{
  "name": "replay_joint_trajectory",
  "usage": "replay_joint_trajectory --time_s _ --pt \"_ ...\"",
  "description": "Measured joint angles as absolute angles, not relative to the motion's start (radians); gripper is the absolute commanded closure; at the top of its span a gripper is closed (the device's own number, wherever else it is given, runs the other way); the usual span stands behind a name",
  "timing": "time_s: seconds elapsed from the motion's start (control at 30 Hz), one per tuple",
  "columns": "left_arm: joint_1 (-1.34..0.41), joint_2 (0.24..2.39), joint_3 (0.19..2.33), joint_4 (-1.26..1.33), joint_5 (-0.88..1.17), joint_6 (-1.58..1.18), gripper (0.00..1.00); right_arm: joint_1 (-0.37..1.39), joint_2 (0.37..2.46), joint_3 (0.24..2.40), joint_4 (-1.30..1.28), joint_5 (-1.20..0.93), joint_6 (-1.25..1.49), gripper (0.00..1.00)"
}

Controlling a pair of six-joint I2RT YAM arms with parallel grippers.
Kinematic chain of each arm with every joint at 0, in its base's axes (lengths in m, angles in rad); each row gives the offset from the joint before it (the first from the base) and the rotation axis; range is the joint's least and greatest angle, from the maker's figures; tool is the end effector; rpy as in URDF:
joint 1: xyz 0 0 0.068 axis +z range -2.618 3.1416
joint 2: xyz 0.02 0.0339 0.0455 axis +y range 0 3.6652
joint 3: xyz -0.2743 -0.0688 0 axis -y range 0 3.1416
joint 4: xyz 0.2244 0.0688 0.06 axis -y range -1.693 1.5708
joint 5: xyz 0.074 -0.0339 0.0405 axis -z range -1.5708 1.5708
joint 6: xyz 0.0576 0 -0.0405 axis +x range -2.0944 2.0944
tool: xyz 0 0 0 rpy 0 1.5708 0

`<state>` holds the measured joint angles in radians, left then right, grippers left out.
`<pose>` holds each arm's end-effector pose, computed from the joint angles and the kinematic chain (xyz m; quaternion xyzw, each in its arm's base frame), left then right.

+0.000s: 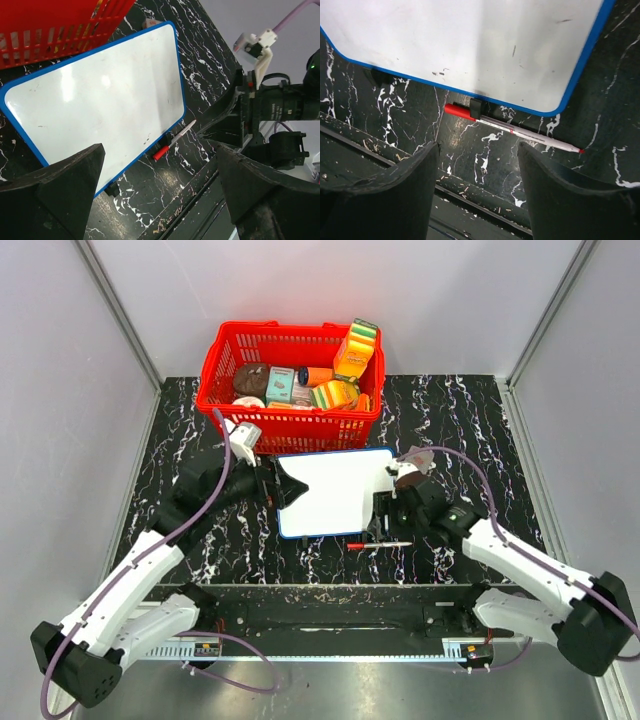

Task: Write a sentence on the whiteboard
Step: Pick up the whiteboard marker without the cap from the center of the board.

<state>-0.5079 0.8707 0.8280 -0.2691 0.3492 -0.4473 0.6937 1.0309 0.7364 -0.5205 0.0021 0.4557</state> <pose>0.1582 -0.1106 0.3343 0.1263 0.7926 -0.3912 0.4504 0.1549 0.1287 0.2453 -0.1100 0.9229 0.1997 0.3102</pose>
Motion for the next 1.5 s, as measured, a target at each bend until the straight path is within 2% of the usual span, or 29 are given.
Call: replay_joint_trajectory --time_s 0.1,0.67,0.93,1.27,1.5 --pt "-0.513 0.867 0.828 -0.283 0.342 -0.445 0.01 0.728 1.092 0.72 -0.48 0.002 0.443 0.41" --pt "-0.513 0.826 0.828 -0.293 0.336 -0.433 0.01 0.754 1.316 0.67 -0.308 -0.08 0.423 0.42" --pt "-0.513 0.826 0.828 -0.293 0.336 -0.429 0.01 0.762 1.342 0.632 -0.274 -0.121 0.446 0.44" --pt "-0.513 0.811 0.828 -0.297 0.335 -0.426 0.01 0.857 1.449 0.686 -0.249 -0.073 0.495 0.47" --pt "-0.513 0.781 0.818 -0.297 0.34 -0.421 0.01 0.884 1.422 0.684 -0.29 -0.04 0.539 0.44"
